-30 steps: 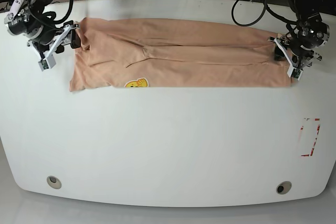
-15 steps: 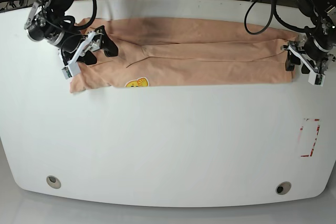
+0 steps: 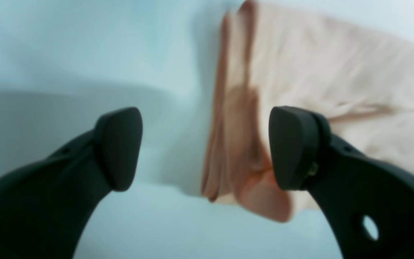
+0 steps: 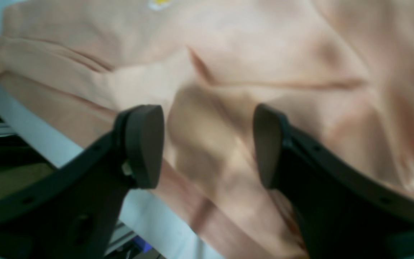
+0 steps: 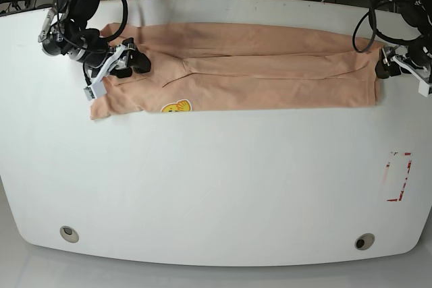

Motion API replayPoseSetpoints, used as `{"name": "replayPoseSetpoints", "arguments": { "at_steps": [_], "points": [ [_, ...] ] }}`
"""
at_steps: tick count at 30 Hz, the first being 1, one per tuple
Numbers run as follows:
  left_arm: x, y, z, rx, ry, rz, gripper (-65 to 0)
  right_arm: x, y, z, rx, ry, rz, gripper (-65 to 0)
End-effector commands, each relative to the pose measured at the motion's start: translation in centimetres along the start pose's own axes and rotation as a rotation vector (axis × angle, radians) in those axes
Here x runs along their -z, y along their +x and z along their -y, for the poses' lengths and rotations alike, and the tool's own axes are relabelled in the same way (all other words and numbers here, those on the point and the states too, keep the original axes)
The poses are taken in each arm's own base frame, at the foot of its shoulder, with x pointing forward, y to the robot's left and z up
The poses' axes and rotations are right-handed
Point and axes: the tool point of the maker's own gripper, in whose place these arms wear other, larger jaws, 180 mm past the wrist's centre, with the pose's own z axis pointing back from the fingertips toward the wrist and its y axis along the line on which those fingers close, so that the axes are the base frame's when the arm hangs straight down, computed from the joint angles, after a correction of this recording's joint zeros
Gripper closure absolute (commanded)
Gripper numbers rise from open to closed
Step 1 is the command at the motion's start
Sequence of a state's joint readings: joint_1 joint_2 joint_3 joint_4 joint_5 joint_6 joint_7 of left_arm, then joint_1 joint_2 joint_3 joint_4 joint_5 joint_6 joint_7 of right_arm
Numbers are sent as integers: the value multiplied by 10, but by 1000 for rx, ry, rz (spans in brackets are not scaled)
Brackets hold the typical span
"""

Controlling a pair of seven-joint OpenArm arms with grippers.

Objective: Fold the T-shirt properly
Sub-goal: 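Release the left gripper and move it inward along the strip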

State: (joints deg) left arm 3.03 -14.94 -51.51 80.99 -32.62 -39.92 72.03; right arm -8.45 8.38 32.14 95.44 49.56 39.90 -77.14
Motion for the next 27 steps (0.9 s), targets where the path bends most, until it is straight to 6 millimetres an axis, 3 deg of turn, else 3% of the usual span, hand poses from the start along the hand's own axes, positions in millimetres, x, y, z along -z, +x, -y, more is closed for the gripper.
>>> {"name": "replayPoseSetpoints", "arguments": {
  "at_steps": [1,11,12,15,17,19,21,25,27],
  "points": [
    [-2,12,-1,1,-9,38,-518,-3,16,-4,-22,15,51,-366],
    [19,-3,22,49,-76,-48,-504,-4,10,-4,-16,14,40,-366],
    [21,-4,25,55,-81,-54,-482,-4,10,-4,-16,14,40,-366],
    [24,-6,31,76,-94,-72,-310,-3,10,-5,-14,16,42,-365],
    [25,-7,31,74,-91,-73,-156,-3,8,-4,-10,16,39,-365],
    [25,-7,31,73,-93,-72,-44,-3,8,-4,-10,15,41,-363],
    [25,-4,35,76,-98,-57,-25,-3,9,-4,-10,15,49,-363],
    [6,23,39,147,-54,26,-21,-3,10,-4,-10,15,53,-363],
    [-4,33,53,179,-47,84,-21,-3,9,-4,-9,15,52,-363]
  ]
}}
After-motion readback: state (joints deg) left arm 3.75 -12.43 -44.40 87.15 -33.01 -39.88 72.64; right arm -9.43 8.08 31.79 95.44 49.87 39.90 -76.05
